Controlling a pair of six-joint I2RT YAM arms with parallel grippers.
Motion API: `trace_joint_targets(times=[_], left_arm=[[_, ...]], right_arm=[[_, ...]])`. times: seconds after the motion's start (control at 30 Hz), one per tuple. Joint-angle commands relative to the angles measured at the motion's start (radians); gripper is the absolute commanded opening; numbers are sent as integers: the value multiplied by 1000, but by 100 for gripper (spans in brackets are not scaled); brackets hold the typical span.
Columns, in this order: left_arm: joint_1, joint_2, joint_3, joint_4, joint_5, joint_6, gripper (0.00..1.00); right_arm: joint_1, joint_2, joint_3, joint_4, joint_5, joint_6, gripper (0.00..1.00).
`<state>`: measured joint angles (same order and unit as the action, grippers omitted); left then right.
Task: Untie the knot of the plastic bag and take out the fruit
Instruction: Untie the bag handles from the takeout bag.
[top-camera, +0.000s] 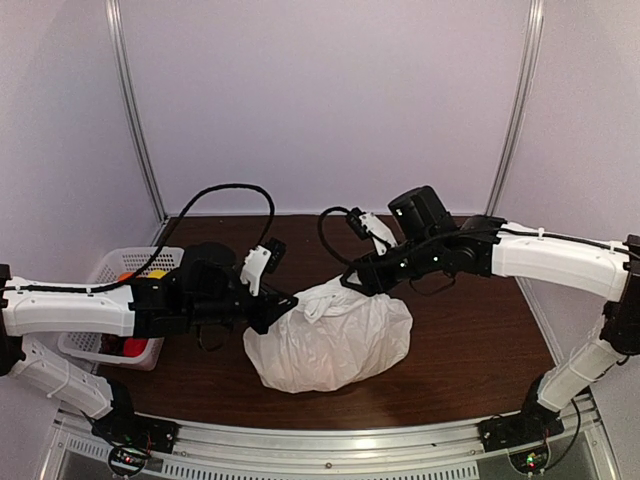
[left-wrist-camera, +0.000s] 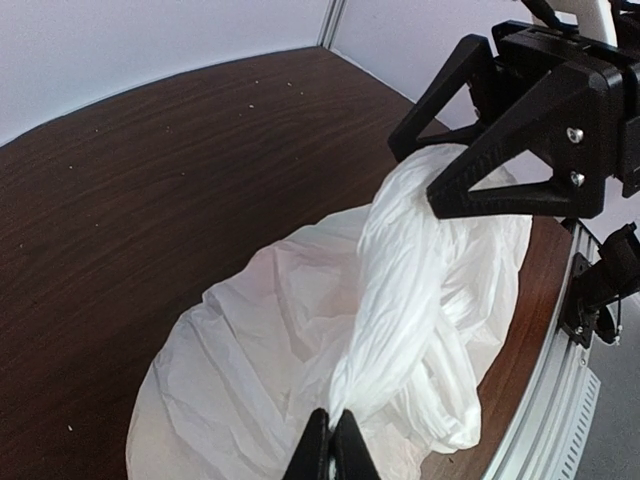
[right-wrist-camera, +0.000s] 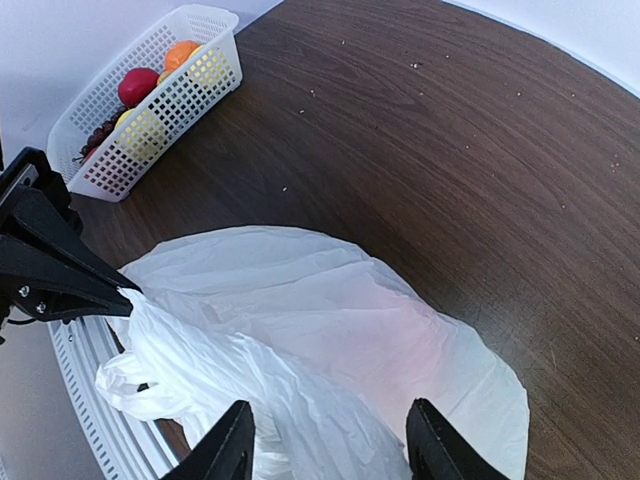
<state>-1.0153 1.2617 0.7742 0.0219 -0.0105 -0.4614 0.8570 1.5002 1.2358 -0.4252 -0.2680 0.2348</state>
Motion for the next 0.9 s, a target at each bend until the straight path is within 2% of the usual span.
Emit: trace_joint_targets(times=[0.0, 0.2, 0.3, 0.5, 0.63, 0.73, 0.77, 0.87], left_arm=[[3, -19, -4, 22, 10, 19, 0], [4, -21, -1, 18, 10, 23, 0], [3, -22, -3, 17, 10, 23, 0], [3, -28, -6, 7, 10, 24, 0], [4, -34, -8, 6, 10, 23, 0], [4, -38, -1, -3, 10, 25, 0], [4, -38, 5, -12, 10, 29, 2], [3, -28, 48, -74, 1, 60, 33]], right_arm=[[-13, 23, 29, 0, -31, -6, 51], [-18, 42, 28, 27, -42, 6, 50], [-21, 46, 26, 43, -43, 15, 45], [-33, 33, 24, 64, -45, 26, 29], [-39, 23, 19, 68, -47, 32, 12], [-42, 10, 8, 77, -45, 38, 3], [-42, 5, 2, 80, -46, 38, 1], [-43, -6, -12, 89, -49, 42, 0]])
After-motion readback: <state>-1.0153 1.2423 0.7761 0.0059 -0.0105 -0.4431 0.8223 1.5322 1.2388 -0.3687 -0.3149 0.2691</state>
